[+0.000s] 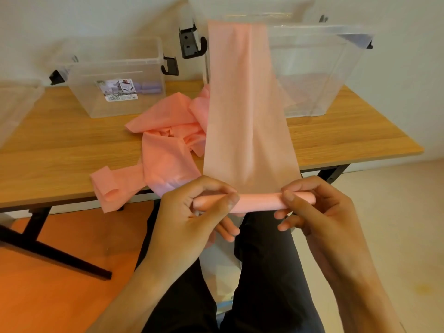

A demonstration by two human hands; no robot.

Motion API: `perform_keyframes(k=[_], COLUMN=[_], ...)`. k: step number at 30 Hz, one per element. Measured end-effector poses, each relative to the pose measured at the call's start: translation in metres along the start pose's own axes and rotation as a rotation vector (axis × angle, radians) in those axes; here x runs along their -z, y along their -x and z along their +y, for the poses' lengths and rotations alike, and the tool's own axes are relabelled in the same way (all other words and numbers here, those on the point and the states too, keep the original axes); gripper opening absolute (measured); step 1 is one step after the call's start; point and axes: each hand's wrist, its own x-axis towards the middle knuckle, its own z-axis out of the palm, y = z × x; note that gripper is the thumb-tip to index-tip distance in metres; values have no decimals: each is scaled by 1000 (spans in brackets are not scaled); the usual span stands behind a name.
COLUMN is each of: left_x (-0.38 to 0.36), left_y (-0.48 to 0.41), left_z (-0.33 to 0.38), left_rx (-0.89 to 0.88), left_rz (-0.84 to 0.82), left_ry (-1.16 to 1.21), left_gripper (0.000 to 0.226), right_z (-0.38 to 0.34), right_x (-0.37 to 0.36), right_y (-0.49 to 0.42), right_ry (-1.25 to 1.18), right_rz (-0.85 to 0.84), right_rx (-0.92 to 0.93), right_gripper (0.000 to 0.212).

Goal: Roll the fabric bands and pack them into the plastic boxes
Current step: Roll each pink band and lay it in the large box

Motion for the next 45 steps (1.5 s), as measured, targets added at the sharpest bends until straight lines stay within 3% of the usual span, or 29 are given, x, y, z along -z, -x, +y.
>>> perform_keyframes(k=[7, 11, 19, 30, 40, 45], left_x=[2, 2, 0, -1, 2, 6], left_y=[-3, -5, -11, -17, -20, -20], left_z=[0, 0, 0, 4, 5, 9], left_rx=[66, 37, 11, 31, -4, 24], left_rz=[-114, -87, -25, -18, 72, -40], left_ry=[24, -23, 22, 82, 48, 61], left_gripper=[23, 19, 22, 19, 14, 24], right_z=[1, -1, -2, -4, -4, -1], right_x=[0, 3, 3, 0, -6, -9], right_y=[-4, -4, -7, -17, -28, -28], right_ry=[77, 76, 66, 29, 49, 18], right_rz=[70, -15, 42, -9, -45, 3], right_rx=[-8, -18, 3, 11, 10, 29], right_gripper=[34, 33, 38, 25, 30, 21])
